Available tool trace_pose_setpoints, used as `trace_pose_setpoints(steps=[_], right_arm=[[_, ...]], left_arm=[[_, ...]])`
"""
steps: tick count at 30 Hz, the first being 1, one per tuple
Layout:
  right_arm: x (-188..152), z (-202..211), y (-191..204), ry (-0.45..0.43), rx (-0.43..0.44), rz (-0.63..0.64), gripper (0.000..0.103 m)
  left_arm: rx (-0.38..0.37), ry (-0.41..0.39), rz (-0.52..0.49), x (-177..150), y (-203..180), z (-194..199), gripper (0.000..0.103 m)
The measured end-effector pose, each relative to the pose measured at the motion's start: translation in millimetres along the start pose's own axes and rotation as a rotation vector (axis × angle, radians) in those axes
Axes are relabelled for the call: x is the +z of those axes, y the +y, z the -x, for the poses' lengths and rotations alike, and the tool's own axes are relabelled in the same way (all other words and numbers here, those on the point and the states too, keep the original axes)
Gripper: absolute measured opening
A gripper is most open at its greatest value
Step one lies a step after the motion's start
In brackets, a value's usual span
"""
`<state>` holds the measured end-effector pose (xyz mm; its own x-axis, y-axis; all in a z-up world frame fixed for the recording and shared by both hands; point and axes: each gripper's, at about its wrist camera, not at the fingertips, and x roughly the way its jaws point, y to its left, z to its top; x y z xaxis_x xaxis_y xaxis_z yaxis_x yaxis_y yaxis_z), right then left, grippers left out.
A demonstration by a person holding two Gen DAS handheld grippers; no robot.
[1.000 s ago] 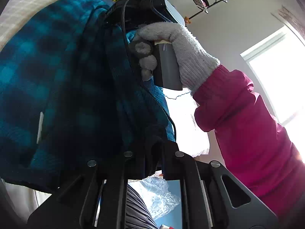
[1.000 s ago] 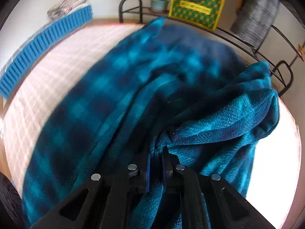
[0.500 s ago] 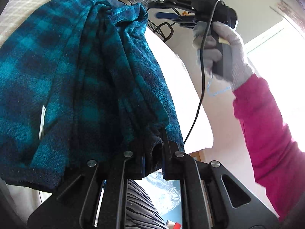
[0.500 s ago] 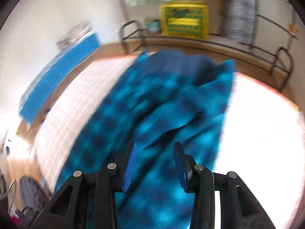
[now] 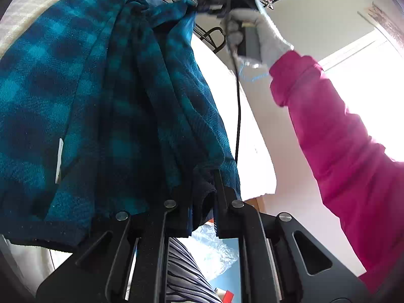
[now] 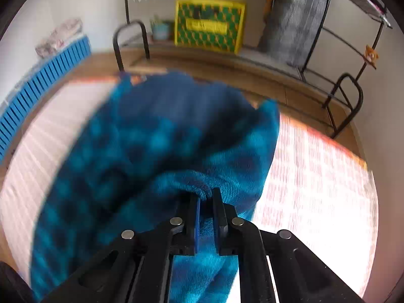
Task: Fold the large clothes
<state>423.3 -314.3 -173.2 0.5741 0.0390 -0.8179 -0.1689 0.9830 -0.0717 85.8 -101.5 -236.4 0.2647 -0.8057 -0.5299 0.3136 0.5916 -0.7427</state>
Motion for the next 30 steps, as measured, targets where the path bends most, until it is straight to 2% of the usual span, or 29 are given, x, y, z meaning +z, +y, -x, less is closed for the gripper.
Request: trace_pose_setpoints(steps=[2, 4, 9, 12, 16, 17, 19, 23, 25, 27, 30], right_arm=[[16.5, 8.6, 9.2, -0.035, 0.026, 0.014, 0.006], [29.2, -0.4, 25.0, -0.029, 0.027, 0.055, 0.005], [33.4, -70.2, 61.9, 0.077, -0.069, 0.149, 0.005], [26.2, -98.4, 63.3, 0.108, -0.052, 0.104, 0.006], [25.5, -94.7, 53.3, 0.095, 0.016, 0.038, 0.01], [26.1, -85.4, 47.8, 0.105, 0.049, 0.022, 0.015], [25.3, -55.8, 34.9, 0.065, 0.126, -0.017, 0.025], [-0.2, 27.5, -0.9, -0.036, 0.259, -0.098, 0.026], [-27.6, 71.9, -18.6, -0.077, 0.308, -0.137, 0.026], [-58.7, 105.2, -33.6, -0.095, 0.313, -0.152, 0.027], [-133.3, 151.6, -46.0, -0.109, 0.326, -0.154, 0.03]], left_arm=[[-0.007, 0.008, 0.002, 1.2, 3.3, -1.0, 0.009], [-0.009, 0.009, -0.003, 3.2, 4.8, -0.3, 0.009], [-0.009, 0.006, 0.009, 8.1, 11.8, 0.7, 0.009], [-0.012, 0.009, 0.023, 6.4, 15.6, 2.3, 0.009], [-0.01, 0.006, 0.034, 8.9, 15.7, 6.5, 0.009], [-0.009, 0.005, 0.035, 9.2, 14.8, 5.9, 0.009], [-0.007, 0.01, 0.031, 8.9, 12.4, 4.7, 0.009], [0.002, 0.006, 0.027, 8.0, 10.4, 8.7, 0.009], [0.018, 0.001, 0.015, 7.2, 8.1, 12.0, 0.009], [0.038, -0.009, 0.004, 4.5, 4.7, 18.1, 0.009], [0.061, -0.016, -0.01, -0.2, 0.2, 29.7, 0.01]])
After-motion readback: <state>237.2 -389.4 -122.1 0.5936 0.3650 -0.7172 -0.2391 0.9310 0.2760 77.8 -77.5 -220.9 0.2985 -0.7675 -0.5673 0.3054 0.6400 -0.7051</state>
